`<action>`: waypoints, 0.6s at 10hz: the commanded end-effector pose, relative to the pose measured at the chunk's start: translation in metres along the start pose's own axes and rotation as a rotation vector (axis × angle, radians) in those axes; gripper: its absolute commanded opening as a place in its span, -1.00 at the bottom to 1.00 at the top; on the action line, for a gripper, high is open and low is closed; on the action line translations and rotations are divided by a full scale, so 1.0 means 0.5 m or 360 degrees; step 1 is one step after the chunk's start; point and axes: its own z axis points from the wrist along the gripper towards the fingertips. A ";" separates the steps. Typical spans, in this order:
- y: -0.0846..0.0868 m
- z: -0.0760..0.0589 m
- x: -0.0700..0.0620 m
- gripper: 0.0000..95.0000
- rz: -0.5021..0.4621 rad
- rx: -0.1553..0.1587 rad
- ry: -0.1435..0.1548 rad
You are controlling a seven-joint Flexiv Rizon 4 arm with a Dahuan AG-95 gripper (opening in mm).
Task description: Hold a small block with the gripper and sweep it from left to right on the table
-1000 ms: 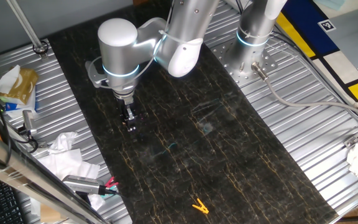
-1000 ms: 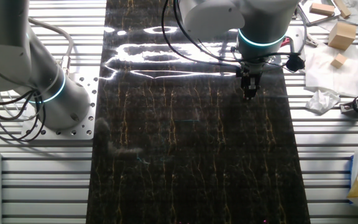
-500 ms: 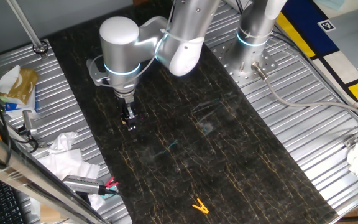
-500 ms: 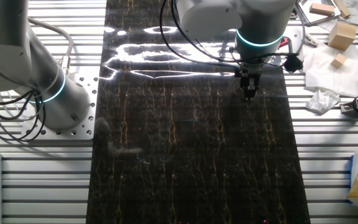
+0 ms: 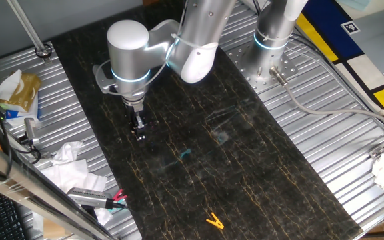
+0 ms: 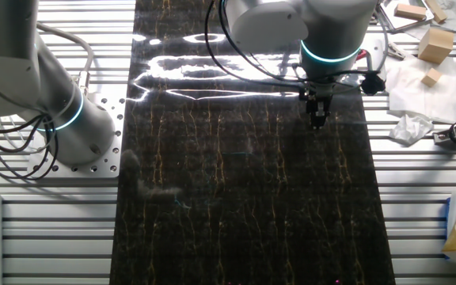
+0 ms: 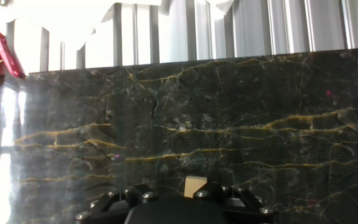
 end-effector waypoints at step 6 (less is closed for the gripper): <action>0.002 0.001 0.000 0.20 0.0035 -0.0051 0.0010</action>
